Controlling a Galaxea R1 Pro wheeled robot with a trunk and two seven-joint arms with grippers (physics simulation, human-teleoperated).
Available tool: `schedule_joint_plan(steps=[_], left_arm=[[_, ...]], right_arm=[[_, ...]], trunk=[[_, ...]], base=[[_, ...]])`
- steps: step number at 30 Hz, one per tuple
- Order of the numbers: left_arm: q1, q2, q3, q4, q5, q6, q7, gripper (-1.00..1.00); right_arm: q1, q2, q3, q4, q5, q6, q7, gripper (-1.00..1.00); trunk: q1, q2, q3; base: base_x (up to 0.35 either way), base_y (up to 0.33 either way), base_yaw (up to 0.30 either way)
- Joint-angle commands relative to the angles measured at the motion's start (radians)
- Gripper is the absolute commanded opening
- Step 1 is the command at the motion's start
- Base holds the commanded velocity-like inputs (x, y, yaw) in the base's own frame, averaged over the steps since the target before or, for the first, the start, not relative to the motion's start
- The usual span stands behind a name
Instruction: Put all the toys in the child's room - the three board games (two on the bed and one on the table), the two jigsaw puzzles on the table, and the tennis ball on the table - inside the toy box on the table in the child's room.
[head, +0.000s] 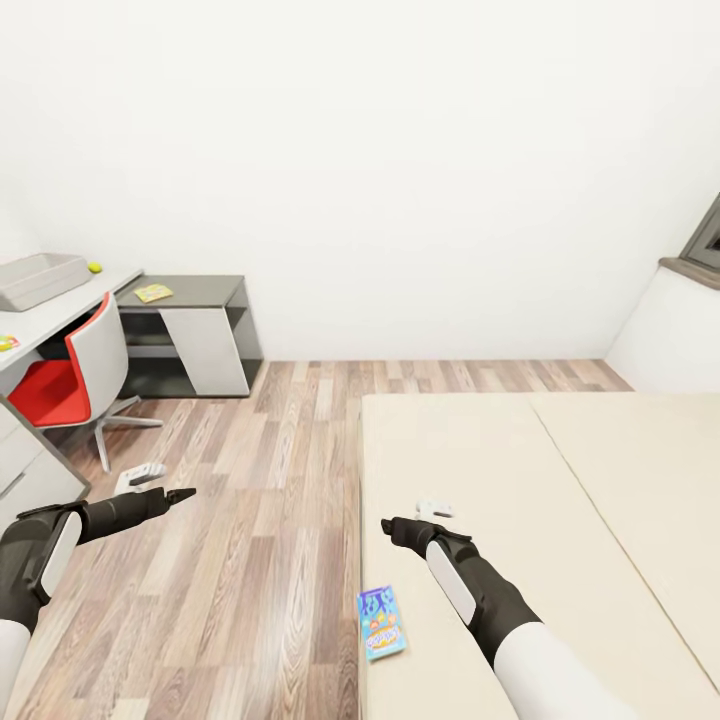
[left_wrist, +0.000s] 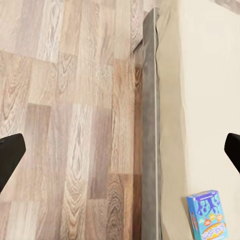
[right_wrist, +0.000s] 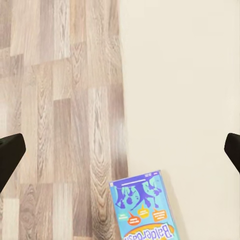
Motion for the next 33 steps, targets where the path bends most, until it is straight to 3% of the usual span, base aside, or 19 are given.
schedule_joint_plan(steps=[1,17,33], left_arm=[[-0.001,0.0,0.001,0.0,0.005,0.007,-0.001,1.0],[-0.001,0.0,0.001,0.0,0.007,0.008,-0.001,1.0],[-0.001,0.0,0.001,0.0,0.007,0.009,-0.001,1.0]], right_arm=[[-0.001,-0.001,0.004,-0.002,-0.01,0.003,-0.01,1.0],[-0.001,-0.001,0.004,-0.004,-0.01,0.003,-0.009,1.0],[-0.001,-0.001,0.005,-0.005,-0.01,0.003,-0.01,1.0]], trunk=[[0.001,-0.002,0.0],[0.001,-0.002,0.02],[0.001,-0.002,0.021]], base=[[0.0,0.0,0.0],[0.0,0.033,0.0],[0.0,0.263,0.0]])
